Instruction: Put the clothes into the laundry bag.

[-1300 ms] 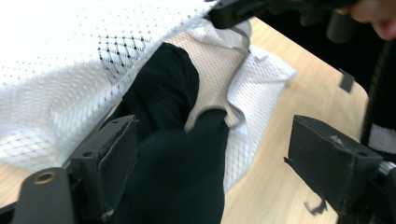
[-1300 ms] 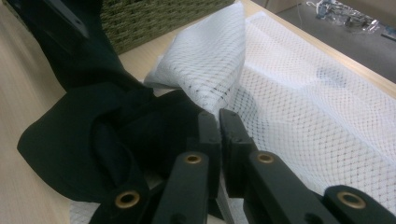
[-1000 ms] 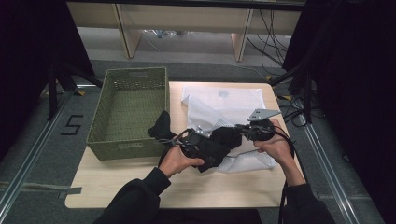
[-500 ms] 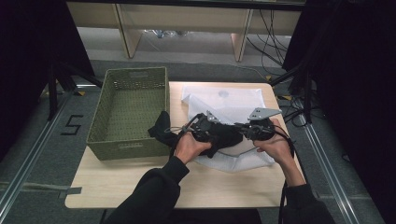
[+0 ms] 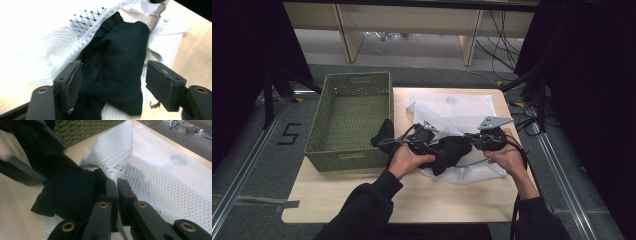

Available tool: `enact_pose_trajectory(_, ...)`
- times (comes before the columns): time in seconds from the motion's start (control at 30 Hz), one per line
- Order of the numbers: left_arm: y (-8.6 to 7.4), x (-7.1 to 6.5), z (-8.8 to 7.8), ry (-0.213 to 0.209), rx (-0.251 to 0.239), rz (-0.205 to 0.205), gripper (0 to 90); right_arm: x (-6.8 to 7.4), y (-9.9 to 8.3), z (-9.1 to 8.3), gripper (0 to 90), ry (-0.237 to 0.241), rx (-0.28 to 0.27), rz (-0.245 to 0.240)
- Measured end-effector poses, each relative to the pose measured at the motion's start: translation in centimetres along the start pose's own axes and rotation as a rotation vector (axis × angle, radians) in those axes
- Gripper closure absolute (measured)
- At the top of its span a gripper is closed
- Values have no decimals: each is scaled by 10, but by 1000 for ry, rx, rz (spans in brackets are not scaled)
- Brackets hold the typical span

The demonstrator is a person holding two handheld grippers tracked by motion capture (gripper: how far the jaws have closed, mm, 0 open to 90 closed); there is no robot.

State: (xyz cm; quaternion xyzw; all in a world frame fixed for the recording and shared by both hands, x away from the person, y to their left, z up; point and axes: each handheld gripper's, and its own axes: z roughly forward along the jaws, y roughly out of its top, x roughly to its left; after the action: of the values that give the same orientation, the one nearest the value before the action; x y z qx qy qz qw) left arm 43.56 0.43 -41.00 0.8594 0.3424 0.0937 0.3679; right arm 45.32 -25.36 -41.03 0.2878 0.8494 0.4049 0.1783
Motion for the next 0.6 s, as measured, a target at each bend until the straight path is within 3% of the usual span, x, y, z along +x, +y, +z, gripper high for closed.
enact_pose_trajectory(0.07, -3, 1, -10, 2, 1, 13, 282, 1, 0, 0, 890, 0, 2, 6)
enact_pose_trajectory(0.1, -6, 4, -20, 19, 0, 16, 277, 0, 0, -2, 890, -18, -5, -15)
enact_pose_trajectory(0.17, -12, 12, -40, 61, -19, 15, 275, -1, 0, -1, 890, -10, -7, -15)
enact_pose_trajectory(0.2, -18, 26, -60, 117, -38, -2, 277, 0, 0, -1, 889, -12, -8, -11)
enact_pose_trajectory(0.23, -18, 26, -60, 117, -38, -2, 278, 0, 0, -1, 889, -12, -8, -11)
enact_pose_trajectory(0.3, -23, 45, -76, 159, -44, -29, 279, 0, 0, -1, 890, -24, -6, -18)
enact_pose_trajectory(0.37, -28, 65, -86, 181, -48, -85, 280, 2, 0, 1, 890, -12, -4, 2)
enact_pose_trajectory(0.43, -34, 79, -84, 174, -39, -144, 311, 1, 0, 1, 889, -15, -1, -13)
enact_pose_trajectory(0.5, -39, 85, -77, 157, -25, -178, 316, 1, 1, 1, 889, -10, 2, -20)
enact_pose_trajectory(0.6, -44, 89, -69, 133, -7, -185, 391, 0, 0, 1, 889, 0, 6, -8)
